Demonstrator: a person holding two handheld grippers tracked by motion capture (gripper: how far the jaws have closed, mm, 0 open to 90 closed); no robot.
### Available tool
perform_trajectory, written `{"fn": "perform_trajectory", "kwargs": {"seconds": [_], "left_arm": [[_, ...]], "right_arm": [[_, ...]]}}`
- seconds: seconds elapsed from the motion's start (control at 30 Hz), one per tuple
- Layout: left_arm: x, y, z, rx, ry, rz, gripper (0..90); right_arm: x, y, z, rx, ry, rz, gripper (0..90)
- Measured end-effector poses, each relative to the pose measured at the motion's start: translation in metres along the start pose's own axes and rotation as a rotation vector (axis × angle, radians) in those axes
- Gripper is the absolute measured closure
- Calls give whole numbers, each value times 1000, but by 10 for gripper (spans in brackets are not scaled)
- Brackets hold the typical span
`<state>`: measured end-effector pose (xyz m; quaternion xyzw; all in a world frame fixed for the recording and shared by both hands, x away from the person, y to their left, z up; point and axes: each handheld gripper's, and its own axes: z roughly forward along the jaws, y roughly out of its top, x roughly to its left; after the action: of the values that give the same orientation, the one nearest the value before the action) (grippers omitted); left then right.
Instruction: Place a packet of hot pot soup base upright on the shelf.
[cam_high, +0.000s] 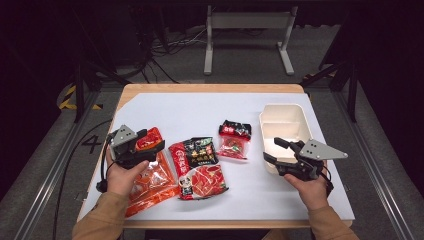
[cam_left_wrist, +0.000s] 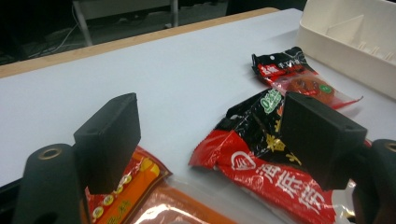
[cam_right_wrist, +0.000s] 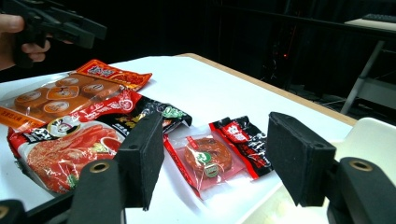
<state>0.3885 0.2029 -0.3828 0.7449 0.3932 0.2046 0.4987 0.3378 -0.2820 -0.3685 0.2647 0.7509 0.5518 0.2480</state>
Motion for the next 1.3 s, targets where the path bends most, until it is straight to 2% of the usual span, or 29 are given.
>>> {"fn": "perform_trajectory", "kwargs": {"seconds": [0.1,0.27,0.33,0.4,0.43,0.5,0.57,0.6,0.67,0.83,0.87,0.9,0.93,0.97,1.0,1.03,1.07,1.13,1.17,1.3], "left_arm": [[3,5,7,-4,-9,-19,212],[7,10,15,31,-10,-33,216],[8,9,21,50,-36,-53,217],[7,7,30,76,-49,-63,223],[6,5,38,109,-60,-60,223],[7,2,48,137,-67,-50,235],[8,-1,57,174,-92,-70,236],[8,-1,57,174,-92,-70,225],[10,-4,64,216,-108,-91,224],[6,-9,73,256,-134,-99,268],[6,-10,74,266,-134,-93,268],[5,-10,75,284,-111,-82,274],[4,-11,76,295,-106,-84,276],[4,-12,77,309,-107,-88,281],[4,-12,80,353,-104,-83,302],[4,-12,82,377,-111,-88,306],[4,-12,82,377,-111,-88,317],[2,-13,84,416,-114,-97,320],[1,-13,87,451,-121,-97,320],[0,-14,90,486,-118,-105,367]], "right_arm": [[0,-1,1,4,4,3,375],[0,-2,2,4,14,6,375],[0,-3,2,9,17,7,375],[0,-3,3,11,18,2,375],[1,-3,3,14,20,4,375],[2,-2,4,12,26,-5,375],[3,-2,4,12,29,-6,376],[3,-1,4,13,27,-9,376],[3,-1,4,13,28,-8,376],[3,-2,4,22,28,-6,376],[3,-2,4,22,28,-6,376],[3,-2,4,21,28,-8,376],[3,-2,4,20,28,-12,377],[4,-1,3,20,27,-15,378],[3,-1,3,22,26,-16,378],[3,-1,4,22,26,-14,378],[3,-1,4,22,26,-14,378],[3,-1,4,24,26,-18,378],[3,-2,3,23,27,-14,378],[3,-1,3,21,29,-15,377]]}}
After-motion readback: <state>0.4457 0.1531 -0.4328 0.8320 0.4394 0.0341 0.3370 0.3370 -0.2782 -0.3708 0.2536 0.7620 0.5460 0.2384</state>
